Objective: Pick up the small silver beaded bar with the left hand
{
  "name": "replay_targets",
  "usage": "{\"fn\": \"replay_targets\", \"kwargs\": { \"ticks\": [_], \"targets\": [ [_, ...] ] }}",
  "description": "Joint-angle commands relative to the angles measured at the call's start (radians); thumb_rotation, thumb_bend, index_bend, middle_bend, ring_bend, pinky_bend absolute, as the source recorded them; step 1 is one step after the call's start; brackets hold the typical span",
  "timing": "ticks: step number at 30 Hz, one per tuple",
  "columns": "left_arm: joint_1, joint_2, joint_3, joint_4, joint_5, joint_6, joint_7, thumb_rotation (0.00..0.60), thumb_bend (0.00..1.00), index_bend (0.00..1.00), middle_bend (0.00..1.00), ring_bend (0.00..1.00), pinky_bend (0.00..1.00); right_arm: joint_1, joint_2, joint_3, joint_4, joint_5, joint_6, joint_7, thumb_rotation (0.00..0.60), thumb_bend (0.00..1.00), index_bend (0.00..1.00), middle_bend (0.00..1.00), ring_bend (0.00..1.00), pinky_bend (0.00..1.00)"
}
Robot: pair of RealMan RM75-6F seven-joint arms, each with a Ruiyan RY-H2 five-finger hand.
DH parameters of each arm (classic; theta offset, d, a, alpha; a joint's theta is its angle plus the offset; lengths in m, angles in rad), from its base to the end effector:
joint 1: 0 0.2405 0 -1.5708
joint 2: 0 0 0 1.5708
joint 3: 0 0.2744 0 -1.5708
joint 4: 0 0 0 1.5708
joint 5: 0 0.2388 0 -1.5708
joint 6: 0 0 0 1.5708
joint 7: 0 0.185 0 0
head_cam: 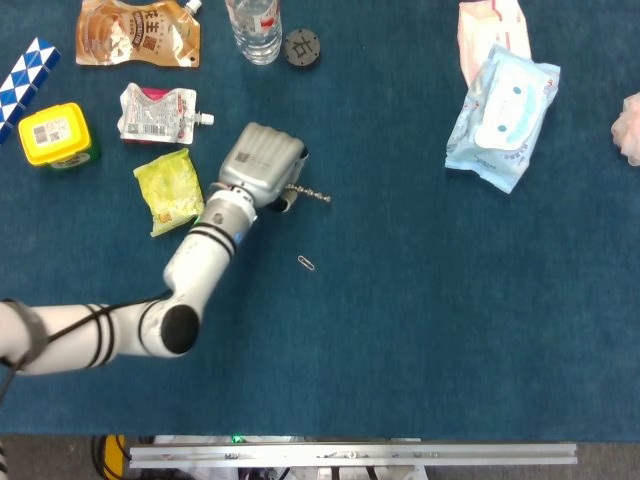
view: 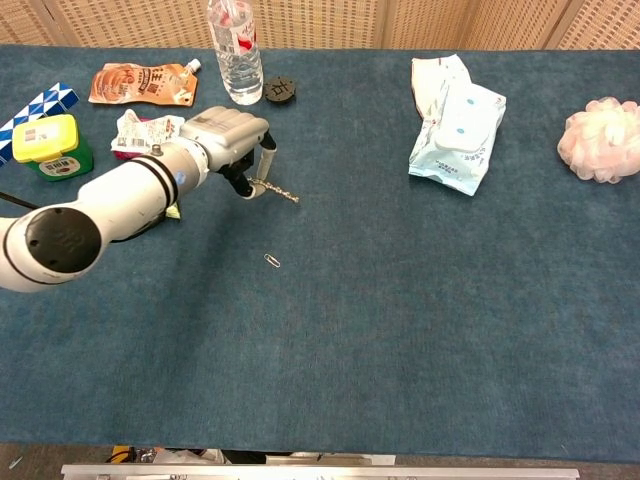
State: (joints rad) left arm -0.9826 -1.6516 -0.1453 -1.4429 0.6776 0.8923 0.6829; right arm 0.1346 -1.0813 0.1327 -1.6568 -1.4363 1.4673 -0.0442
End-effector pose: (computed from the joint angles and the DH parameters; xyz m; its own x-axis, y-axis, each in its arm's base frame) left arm -0.1090 0.4125 -0.1143 0.6040 0.3597 0.7112 0.7892 -0.3947 -0.4706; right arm -0.3217 -0.2605 0.1653 0.4133 0.0803 0.9071 -0.9100 0.0007 0.4146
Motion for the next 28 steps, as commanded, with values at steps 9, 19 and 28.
{"fn": "replay_targets", "kwargs": {
  "ticks": [9,19,28],
  "targets": [
    [0.101,0.154,0.071,-0.212,0.148,0.056,-0.112,0.6,0.33,0.58,0.93,0.95,1.0,0.006,-0.006,0.0,0.008,-0.006,-0.005,0.014,0.6,0.19,0.16,0.33,0.33,0.32],
    [0.156,0.243,0.108,-0.318,0.232,0.089,-0.163,0.6,0.33,0.58,0.93,0.95,1.0,0.008,-0.011,0.0,0.012,-0.01,-0.005,0.019,0.6,0.19,0.16,0.33,0.33,0.32],
    [0.182,0.269,0.122,-0.374,0.266,0.095,-0.188,0.6,0.33,0.58,0.93,0.95,1.0,0.011,-0.012,0.0,0.009,-0.013,-0.006,0.017,0.6,0.19,0.16,0.33,0.33,0.32]
  ]
}}
